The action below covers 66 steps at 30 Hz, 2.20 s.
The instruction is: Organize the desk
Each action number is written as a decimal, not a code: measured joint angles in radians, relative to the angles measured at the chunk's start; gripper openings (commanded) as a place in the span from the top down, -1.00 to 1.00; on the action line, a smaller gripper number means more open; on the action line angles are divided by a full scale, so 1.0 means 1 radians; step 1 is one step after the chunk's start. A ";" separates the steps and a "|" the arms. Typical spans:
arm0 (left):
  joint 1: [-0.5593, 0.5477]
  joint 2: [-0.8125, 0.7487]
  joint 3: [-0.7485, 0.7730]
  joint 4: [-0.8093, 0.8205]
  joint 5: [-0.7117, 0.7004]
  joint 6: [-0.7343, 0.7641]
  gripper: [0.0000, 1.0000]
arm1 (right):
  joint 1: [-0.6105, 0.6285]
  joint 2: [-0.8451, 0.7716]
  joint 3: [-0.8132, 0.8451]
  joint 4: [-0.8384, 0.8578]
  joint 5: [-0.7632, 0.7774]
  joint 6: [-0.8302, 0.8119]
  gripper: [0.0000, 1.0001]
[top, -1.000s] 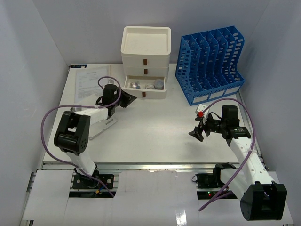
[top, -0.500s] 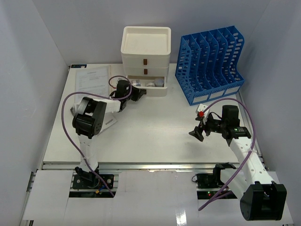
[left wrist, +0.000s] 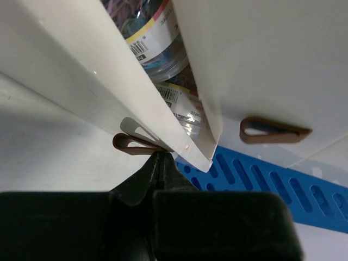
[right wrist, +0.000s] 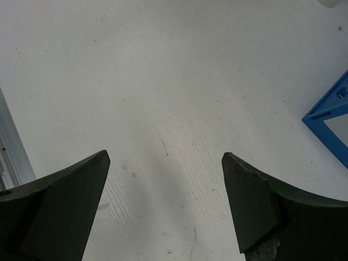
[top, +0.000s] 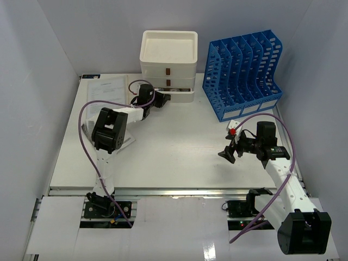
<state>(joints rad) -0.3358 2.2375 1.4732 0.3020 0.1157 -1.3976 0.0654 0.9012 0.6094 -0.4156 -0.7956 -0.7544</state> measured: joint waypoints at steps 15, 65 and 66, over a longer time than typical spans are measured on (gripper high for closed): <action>0.031 0.111 0.149 -0.003 0.046 -0.018 0.68 | 0.000 0.002 0.000 0.000 0.010 -0.001 -0.80; 0.216 -0.071 0.187 -0.647 -0.351 1.162 -0.47 | -0.001 0.016 0.000 0.000 -0.005 -0.005 -0.80; 0.216 -0.065 0.192 -0.647 -0.359 1.172 -0.37 | -0.001 0.020 0.000 0.000 -0.005 -0.005 -0.81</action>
<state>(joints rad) -0.1200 2.1725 1.6653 -0.3451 -0.2432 -0.2260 0.0647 0.9216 0.6094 -0.4160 -0.8003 -0.7597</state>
